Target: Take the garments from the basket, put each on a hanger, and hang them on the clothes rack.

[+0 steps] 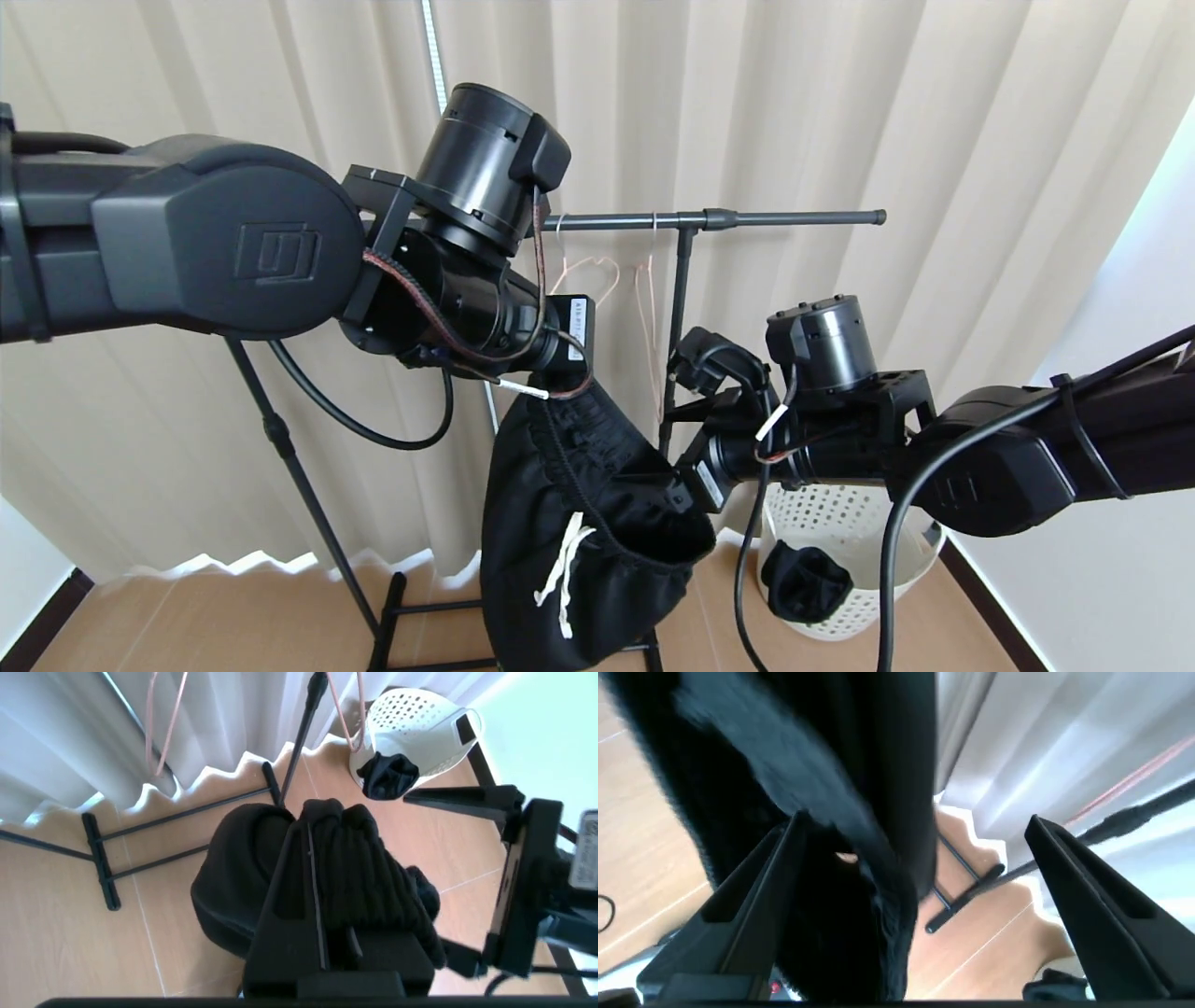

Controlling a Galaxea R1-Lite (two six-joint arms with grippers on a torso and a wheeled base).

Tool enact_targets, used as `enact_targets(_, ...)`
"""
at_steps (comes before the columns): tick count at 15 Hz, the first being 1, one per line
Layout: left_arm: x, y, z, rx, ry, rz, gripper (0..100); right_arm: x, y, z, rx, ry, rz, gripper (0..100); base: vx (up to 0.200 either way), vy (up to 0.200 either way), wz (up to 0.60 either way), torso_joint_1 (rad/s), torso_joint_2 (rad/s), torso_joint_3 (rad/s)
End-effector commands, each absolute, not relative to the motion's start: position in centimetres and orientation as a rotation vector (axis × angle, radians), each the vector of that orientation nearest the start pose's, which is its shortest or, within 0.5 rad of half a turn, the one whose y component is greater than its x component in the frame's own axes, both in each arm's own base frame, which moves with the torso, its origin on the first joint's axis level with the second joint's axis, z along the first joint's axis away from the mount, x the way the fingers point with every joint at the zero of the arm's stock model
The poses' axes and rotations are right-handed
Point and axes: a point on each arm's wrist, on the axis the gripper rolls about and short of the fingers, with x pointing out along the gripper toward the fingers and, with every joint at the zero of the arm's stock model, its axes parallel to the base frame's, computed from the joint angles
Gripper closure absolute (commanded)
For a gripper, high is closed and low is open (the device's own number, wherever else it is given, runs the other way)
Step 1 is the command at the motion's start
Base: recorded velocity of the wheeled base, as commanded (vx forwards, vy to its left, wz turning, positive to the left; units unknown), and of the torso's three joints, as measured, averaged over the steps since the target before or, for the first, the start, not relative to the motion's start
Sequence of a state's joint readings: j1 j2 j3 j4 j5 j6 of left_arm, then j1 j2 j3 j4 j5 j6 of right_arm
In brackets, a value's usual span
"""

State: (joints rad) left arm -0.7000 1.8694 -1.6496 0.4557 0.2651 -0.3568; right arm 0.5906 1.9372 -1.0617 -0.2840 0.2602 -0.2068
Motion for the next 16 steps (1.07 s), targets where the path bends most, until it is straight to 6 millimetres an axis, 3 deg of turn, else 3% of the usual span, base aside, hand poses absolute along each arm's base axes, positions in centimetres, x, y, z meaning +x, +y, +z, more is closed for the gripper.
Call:
enact_targets(1,27.0,-22.0,26.3,-0.028,0.657,-0.306,100,29.8,19.7,12.3,-0.305,0.542,0.869,0,0.0,0.0,0.0,0.0,0.0,0.0)
enact_targets(7,26.4,-22.0,26.5,-0.024,0.663,-0.322,100,30.1,19.7,10.9,-0.31,0.559,0.87,0,0.0,0.0,0.0,0.0,0.0,0.0)
enact_targets(8,26.4,-21.9,26.3,-0.019,0.671,-0.32,100,30.1,19.7,10.9,-0.309,0.558,0.871,100,0.0,0.0,0.0,0.0,0.0,0.0)
enact_targets(12,26.1,-21.9,25.9,-0.007,0.687,-0.322,100,30.1,19.6,11.3,-0.3,0.549,0.882,100,0.0,0.0,0.0,0.0,0.0,0.0)
enact_targets(14,26.0,-21.8,25.6,0.0,0.697,-0.32,100,30.2,18.1,12.0,-0.286,0.542,0.841,100,0.0,0.0,0.0,0.0,0.0,0.0)
enact_targets(16,25.9,-21.6,24.9,0.016,0.719,-0.315,100,29.1,15.1,13.4,-0.249,0.534,0.778,100,0.0,0.0,0.0,0.0,0.0,0.0)
